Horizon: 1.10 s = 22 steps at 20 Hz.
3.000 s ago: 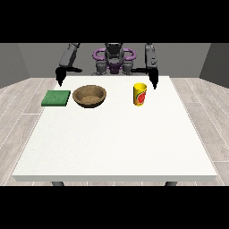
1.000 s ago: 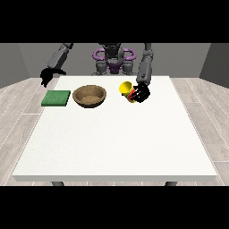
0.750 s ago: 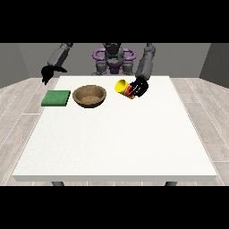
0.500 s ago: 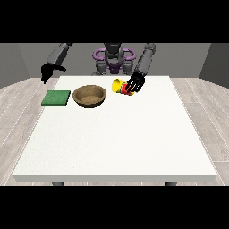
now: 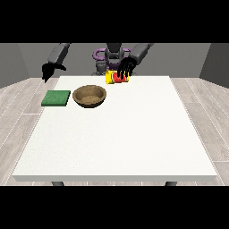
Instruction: Pick the cup and pour the ball into the bowl, then pick the bowl and place it on the pad
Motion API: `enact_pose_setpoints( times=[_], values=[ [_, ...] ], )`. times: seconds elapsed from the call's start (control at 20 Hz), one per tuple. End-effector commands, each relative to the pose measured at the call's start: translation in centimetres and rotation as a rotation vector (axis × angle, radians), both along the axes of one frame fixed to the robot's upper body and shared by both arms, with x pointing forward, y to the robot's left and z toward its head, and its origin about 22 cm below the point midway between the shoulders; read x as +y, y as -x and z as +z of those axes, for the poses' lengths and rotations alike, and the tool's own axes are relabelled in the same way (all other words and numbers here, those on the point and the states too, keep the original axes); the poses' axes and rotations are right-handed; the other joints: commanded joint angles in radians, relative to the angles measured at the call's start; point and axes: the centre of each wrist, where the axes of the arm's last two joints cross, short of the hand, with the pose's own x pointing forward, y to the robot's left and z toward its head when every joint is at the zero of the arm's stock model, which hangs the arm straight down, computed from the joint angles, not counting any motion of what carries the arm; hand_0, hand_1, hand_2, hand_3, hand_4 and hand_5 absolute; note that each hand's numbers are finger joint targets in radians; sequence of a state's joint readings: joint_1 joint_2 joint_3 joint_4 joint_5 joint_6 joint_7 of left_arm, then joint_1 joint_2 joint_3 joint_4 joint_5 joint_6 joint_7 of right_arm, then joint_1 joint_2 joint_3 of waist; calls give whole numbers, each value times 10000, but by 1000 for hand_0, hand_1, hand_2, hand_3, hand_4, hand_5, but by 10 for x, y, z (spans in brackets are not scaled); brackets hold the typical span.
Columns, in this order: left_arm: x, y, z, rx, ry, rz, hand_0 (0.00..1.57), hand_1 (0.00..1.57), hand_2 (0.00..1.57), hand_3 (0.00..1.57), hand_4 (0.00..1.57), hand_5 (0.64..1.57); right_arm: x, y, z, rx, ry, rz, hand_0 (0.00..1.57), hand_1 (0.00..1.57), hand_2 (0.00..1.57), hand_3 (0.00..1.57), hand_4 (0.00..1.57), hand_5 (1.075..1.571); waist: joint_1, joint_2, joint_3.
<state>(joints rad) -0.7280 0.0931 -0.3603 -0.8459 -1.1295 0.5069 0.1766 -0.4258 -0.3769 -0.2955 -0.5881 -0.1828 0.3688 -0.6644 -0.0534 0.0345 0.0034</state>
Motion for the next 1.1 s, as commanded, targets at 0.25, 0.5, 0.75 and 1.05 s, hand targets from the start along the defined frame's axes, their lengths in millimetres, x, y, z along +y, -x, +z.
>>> enact_pose_setpoints(
  times=[0.25, 0.5, 0.75, 1.05],
  values=[
    [-81, 10, 52, -9, -2485, -941, 225, 225, 1571, 1444, 872, 1529, -33, 38, -21, 74, -77, -562, 0, 0, 239, 390, 404, 1540, 804, 31, -16],
    [-85, 15, 56, -38, -3877, -1203, 0, 0, 1571, 1571, 545, 1521, -31, 45, -29, 779, -357, -690, 0, 0, 269, 342, 392, 1535, 757, -583, -24],
    [-106, 32, 73, -805, -4206, -1018, 0, 0, 1571, 1571, 584, 1529, -23, 39, -29, 216, -136, -432, 0, 0, 187, 350, 408, 1533, 423, -129, -23],
    [-102, 31, 60, -894, -6036, -1581, 62, 62, 1571, 1571, 806, 1566, -24, 28, -18, -195, -194, -434, 0, 0, 118, 263, 424, 1530, 478, 196, -24]
  ],
)
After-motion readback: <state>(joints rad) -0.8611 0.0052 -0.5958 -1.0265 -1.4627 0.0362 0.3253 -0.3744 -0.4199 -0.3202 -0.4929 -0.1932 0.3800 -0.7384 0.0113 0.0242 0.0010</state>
